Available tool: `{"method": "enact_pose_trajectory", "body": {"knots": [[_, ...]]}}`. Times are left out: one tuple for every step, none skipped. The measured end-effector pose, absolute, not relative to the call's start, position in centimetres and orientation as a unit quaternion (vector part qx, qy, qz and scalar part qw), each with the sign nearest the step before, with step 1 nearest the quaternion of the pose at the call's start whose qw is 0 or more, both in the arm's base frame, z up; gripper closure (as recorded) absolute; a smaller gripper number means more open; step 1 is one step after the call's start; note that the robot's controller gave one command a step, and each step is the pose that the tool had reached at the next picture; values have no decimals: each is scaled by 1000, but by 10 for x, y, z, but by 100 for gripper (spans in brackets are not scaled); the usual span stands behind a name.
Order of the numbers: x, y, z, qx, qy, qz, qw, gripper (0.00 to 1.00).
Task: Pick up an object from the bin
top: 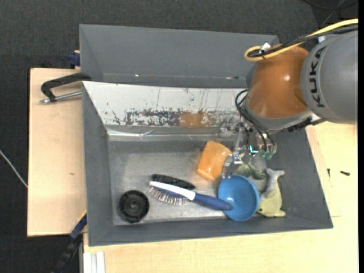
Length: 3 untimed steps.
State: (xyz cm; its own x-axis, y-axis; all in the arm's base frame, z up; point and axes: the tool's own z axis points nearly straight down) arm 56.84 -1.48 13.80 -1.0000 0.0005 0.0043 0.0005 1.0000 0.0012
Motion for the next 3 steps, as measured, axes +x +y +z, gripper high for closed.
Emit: {"method": "enact_pose_trajectory", "body": {"knots": [[553, -9, 106, 159, -987, 1, -14, 0], [555, -9, 107, 159, -987, 1, -17, 100], [559, 6, 235, 329, -944, 1, -6, 100]]}}
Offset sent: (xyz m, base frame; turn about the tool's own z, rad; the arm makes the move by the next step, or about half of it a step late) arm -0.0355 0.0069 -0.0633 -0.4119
